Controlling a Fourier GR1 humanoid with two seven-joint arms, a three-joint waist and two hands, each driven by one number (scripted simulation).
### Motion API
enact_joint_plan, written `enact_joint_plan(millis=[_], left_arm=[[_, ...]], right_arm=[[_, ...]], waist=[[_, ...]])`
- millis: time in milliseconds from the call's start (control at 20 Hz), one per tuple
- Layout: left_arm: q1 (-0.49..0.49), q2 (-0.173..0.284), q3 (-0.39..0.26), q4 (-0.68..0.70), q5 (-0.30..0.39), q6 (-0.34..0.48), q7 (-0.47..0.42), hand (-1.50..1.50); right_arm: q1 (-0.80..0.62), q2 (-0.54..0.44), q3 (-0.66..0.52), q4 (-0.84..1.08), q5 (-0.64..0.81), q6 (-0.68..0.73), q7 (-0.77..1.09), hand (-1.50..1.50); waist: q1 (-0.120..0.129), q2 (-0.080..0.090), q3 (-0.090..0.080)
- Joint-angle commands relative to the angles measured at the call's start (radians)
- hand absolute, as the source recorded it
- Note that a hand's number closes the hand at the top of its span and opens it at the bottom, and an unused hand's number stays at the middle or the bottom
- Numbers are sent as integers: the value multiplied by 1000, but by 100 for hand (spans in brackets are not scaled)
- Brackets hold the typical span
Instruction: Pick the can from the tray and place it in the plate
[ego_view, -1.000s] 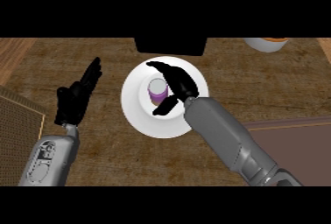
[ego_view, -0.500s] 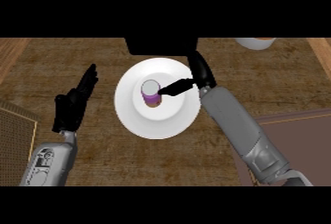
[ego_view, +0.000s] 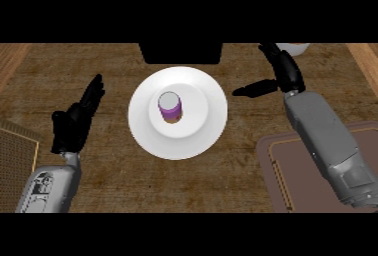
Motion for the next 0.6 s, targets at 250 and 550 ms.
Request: enact_joint_plan(millis=[250,550], left_arm=[[9,-10,-20,-29,-15,-7,5,0],[-6,3,1,-21,0,-22,12,0]], right_arm=[[-43,-143,-99,234,12,193,-197,-150],[-57,-166,-119,338,52,212,-275,-150]], waist=[[17,6,1],[24,9,1]])
